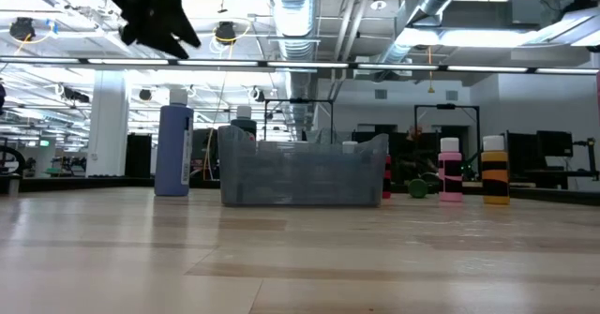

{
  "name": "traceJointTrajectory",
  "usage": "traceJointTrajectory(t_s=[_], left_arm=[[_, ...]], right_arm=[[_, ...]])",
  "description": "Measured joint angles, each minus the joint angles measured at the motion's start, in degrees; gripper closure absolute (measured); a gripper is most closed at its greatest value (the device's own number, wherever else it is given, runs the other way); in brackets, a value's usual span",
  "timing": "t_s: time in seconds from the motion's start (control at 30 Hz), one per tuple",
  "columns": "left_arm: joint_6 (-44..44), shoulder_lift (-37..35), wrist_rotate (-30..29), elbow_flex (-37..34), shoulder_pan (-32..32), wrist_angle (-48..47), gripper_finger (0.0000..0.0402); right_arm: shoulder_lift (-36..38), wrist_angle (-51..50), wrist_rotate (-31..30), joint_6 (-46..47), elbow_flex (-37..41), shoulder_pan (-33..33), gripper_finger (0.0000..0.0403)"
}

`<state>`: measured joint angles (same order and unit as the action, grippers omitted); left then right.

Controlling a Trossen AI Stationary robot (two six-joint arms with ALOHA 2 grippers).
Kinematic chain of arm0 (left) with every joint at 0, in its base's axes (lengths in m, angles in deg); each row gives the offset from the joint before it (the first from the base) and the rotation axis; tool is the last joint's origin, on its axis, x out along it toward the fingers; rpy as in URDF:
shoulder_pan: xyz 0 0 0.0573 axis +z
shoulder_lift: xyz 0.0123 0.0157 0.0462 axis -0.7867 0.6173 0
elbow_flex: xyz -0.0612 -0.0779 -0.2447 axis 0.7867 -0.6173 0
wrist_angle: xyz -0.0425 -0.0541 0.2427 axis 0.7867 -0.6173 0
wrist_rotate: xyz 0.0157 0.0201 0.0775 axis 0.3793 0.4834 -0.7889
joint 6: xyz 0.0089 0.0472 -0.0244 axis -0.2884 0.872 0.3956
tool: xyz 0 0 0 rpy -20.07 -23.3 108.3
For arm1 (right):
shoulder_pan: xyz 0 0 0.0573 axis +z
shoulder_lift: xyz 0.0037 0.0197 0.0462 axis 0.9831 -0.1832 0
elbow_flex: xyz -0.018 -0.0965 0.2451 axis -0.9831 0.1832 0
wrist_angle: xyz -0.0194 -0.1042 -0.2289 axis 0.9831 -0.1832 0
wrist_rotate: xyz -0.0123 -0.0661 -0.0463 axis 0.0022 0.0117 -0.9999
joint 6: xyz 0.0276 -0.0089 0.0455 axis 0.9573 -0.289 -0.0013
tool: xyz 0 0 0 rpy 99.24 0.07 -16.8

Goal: Pick & Place Paint Supplies
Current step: Put the large purple paint bottle into the black bin

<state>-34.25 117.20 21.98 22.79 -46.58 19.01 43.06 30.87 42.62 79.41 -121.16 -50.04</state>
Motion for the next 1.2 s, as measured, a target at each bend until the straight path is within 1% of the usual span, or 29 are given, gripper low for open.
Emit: traceJointTrajectory(t_s=[0.1, 0.23, 0.33, 0.4, 0.53, 0.63, 0.73, 1.07, 1.2], left_arm=[[3.86, 2.28, -1.62, -1.02, -0.02, 0.15, 0.0144], [4.18, 2.13, -1.80, -3.40, -0.02, 0.11, 0.0141], [4.26, 1.52, -2.31, -4.14, -0.06, 0.52, 0.0146], [4.26, 1.07, -3.91, -4.89, -0.06, 1.21, 0.0150], [3.86, 0.93, -5.25, -7.70, -0.06, 6.35, 0.0156], [3.28, 1.66, -4.81, -9.67, -0.06, 11.23, 0.0160], [1.94, 2.62, -4.64, -11.59, -0.06, 13.39, 0.0164], [0.65, 3.33, -5.66, -15.04, -0.06, 14.70, 0.0179], [0.72, 3.33, -5.60, -15.36, -0.06, 15.13, 0.0197]], right_arm=[[-0.35, -0.03, -1.17, 0.28, 0.00, 0.00, 0.0376], [-0.41, -0.03, -1.36, 0.60, 0.00, 0.02, 0.0374], [-0.41, -0.36, -1.41, 0.55, 0.00, 0.02, 0.0372], [-0.41, -0.77, -1.45, 0.00, 0.00, 0.02, 0.0371], [-0.38, -0.92, -1.45, -1.22, 0.00, 0.02, 0.0371], [-0.38, -0.97, -1.43, -1.37, 0.00, 0.02, 0.0372], [-0.38, -1.14, -1.41, -1.37, 0.00, 0.02, 0.0370], [-0.34, -1.13, -1.41, -1.39, 0.00, 0.02, 0.0367], [-0.32, -1.12, -1.40, -1.39, 0.00, 0.02, 0.0367]])
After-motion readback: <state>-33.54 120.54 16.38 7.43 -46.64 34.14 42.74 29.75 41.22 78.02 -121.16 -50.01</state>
